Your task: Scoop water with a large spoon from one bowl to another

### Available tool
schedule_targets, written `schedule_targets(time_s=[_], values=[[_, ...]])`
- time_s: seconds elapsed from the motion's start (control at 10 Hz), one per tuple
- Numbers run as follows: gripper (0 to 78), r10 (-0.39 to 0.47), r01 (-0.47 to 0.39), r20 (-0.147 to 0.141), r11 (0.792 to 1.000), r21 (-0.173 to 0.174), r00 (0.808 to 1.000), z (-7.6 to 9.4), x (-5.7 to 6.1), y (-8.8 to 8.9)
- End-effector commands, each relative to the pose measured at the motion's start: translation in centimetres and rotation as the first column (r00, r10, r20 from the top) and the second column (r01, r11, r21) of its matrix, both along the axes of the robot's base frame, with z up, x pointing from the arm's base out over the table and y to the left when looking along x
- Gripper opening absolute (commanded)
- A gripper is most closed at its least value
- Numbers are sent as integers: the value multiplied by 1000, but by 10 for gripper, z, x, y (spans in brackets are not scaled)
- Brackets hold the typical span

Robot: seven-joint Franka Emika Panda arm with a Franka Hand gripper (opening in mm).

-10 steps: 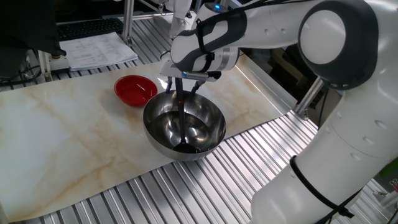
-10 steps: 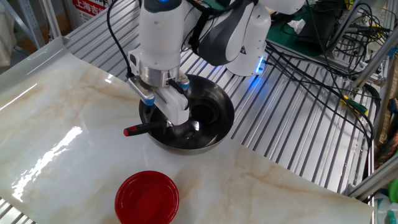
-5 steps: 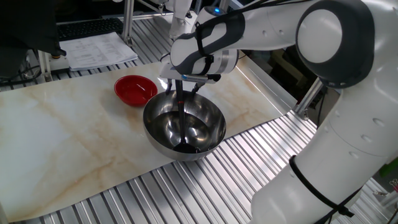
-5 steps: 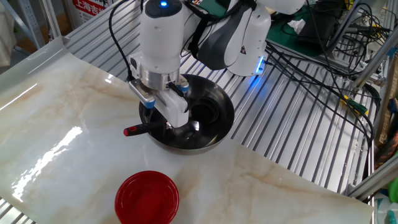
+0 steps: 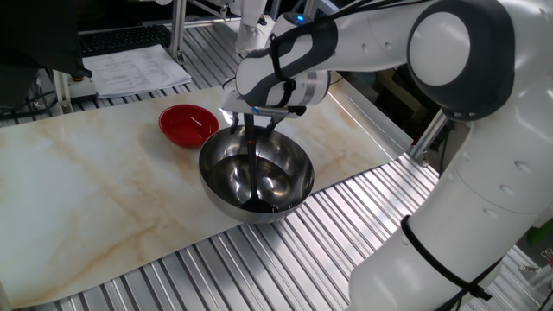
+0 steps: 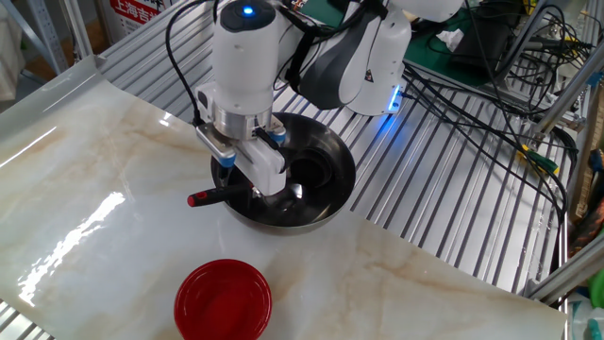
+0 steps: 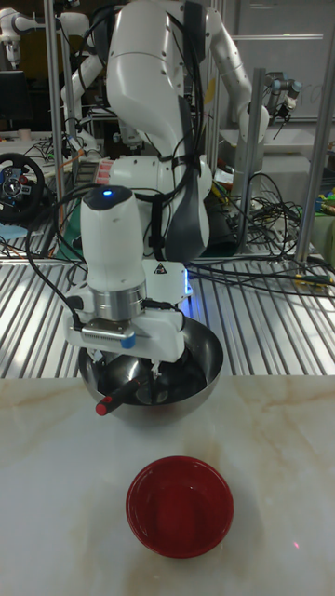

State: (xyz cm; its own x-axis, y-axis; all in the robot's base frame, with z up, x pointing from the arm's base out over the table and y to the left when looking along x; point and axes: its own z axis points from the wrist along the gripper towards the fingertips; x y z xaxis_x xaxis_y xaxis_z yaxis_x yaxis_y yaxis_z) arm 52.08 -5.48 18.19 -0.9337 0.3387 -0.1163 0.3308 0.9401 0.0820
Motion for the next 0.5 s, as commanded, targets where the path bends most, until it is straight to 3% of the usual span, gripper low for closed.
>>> schedule_targets(time_s=[0.1, 0.5], values=[[775, 2, -2, 8, 1000, -10, 1000, -3, 0, -1], [775, 4, -4, 17, 1000, -17, 1000, -10, 0, -1]])
